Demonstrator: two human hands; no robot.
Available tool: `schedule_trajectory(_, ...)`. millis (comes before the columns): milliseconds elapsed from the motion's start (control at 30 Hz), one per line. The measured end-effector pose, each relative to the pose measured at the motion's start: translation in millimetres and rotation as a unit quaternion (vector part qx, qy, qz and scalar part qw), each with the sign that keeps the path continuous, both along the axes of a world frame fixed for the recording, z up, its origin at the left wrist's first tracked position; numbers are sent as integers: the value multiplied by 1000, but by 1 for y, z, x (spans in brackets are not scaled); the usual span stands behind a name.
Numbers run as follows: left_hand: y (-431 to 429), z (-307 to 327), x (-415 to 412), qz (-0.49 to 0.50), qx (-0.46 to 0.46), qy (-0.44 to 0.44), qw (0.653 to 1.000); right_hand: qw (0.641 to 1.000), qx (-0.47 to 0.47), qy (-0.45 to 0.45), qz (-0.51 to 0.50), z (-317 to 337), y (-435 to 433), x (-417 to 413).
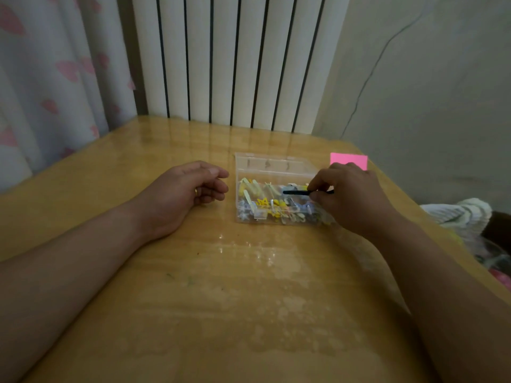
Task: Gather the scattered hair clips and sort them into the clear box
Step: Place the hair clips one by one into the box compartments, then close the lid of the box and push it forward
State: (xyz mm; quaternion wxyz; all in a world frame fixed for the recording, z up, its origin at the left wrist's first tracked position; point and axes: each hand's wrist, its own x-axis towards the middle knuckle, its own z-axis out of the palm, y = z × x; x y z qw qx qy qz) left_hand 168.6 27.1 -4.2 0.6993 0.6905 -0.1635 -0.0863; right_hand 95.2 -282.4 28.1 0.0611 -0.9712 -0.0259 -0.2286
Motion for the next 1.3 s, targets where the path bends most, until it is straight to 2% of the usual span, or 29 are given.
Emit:
schedule_trajectory(300,0,-1,1,-3,2,-5,1000,999,11,51,-10,3,1,9)
schedule_trajectory(700,0,-1,1,-4,-2,-4,1000,999,20,50,-10,1,-4,8)
schedule_trajectory(867,0,-2,1,-2,-1,-6,1000,994,92,35,-54,2,-19,7)
schedule_trajectory(1067,1,-2,2,-2,5,-6,1000,979,189,37,-64,-3,-23,9)
schedule_trajectory(1167,1,-1,0,6,9,-2,1000,955,282,-5,-88,-5,-27,10)
schedule_trajectory(1300,-2,5,-1,45,2,15,999,900,424,45,-96,-17,-37,14)
